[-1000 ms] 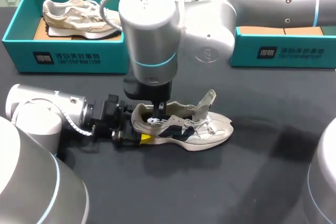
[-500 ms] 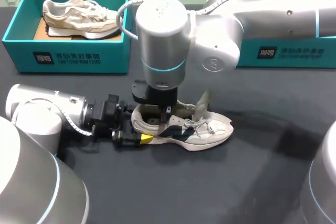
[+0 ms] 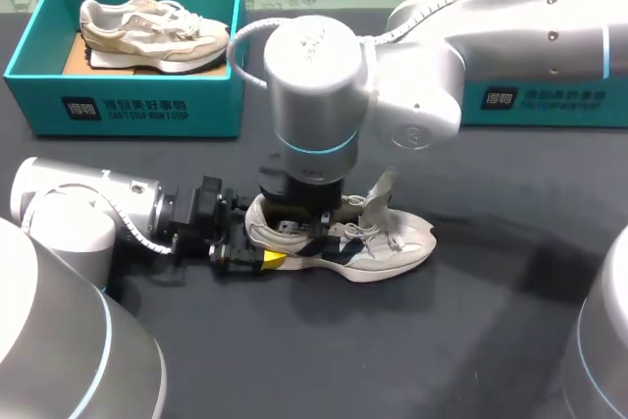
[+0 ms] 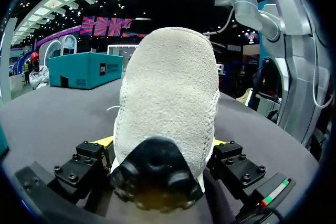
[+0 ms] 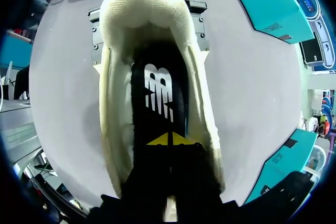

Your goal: Take the shoe out of the shoebox, open the shoe tongue, remove and reinsert the insole, then place the shoe into the shoebox

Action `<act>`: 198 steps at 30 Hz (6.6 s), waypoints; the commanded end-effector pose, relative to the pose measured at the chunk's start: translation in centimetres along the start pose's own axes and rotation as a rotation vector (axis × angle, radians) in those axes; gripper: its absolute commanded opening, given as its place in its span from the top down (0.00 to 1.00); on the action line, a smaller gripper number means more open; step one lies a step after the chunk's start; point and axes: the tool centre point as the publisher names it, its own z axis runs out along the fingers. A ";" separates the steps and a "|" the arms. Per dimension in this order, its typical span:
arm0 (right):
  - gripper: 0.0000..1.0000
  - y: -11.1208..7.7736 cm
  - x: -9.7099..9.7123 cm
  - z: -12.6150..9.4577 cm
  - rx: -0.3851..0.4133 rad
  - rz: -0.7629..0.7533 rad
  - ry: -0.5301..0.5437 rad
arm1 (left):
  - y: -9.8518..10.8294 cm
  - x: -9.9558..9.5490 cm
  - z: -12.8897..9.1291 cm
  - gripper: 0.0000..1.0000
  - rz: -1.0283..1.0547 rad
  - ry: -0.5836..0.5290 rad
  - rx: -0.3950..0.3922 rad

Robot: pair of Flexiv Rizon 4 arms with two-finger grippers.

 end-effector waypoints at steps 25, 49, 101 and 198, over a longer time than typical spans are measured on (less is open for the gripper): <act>0.86 -1.4 -0.8 0.9 -0.034 -0.013 -0.017 | 0.2 0.0 0.1 1.00 0.000 -0.001 -0.001; 0.61 -0.1 0.4 4.0 -0.063 -0.030 0.190 | 0.2 0.0 0.1 1.00 0.000 -0.001 -0.001; 1.00 -3.8 3.3 -0.6 -0.310 -0.166 0.177 | 0.2 0.0 0.1 1.00 0.000 -0.001 -0.001; 0.24 3.5 -1.0 -10.2 -0.550 -0.256 0.427 | 0.2 0.0 0.1 1.00 0.000 -0.001 -0.001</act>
